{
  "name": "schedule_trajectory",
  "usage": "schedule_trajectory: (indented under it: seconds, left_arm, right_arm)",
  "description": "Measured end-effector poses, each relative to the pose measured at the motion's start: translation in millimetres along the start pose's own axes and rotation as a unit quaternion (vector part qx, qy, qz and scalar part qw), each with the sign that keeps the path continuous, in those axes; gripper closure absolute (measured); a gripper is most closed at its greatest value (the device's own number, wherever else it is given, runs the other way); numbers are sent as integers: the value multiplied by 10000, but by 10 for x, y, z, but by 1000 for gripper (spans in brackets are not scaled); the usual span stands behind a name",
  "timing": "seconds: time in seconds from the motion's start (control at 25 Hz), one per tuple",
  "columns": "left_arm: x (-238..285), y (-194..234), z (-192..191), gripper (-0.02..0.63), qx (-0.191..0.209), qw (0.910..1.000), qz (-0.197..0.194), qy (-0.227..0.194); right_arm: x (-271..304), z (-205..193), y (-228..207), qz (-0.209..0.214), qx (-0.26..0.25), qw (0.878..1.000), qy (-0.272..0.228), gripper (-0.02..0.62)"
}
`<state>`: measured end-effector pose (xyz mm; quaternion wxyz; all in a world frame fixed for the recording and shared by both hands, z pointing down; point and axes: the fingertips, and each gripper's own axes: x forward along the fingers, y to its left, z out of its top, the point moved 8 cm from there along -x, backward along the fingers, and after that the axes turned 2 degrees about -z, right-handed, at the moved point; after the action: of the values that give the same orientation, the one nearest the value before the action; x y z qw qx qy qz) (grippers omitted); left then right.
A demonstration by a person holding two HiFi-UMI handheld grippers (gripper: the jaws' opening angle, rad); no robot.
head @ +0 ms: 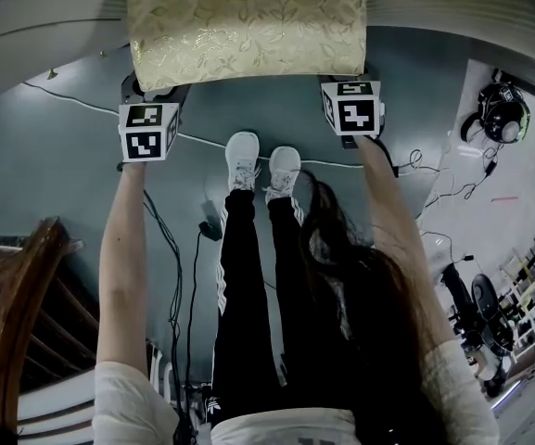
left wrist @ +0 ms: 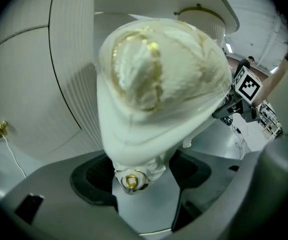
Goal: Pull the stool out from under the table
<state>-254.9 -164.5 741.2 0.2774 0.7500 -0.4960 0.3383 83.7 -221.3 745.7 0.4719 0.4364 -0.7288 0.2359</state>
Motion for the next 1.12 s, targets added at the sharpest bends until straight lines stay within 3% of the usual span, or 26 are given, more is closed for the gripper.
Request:
schedule_trajectory:
  seconds: [1.12]
  left_arm:
    - [-203,-166,-269,278,-41,10000,-50,45]
  right_arm:
    - [-183,-330,165,-24,-138,9998,155,337]
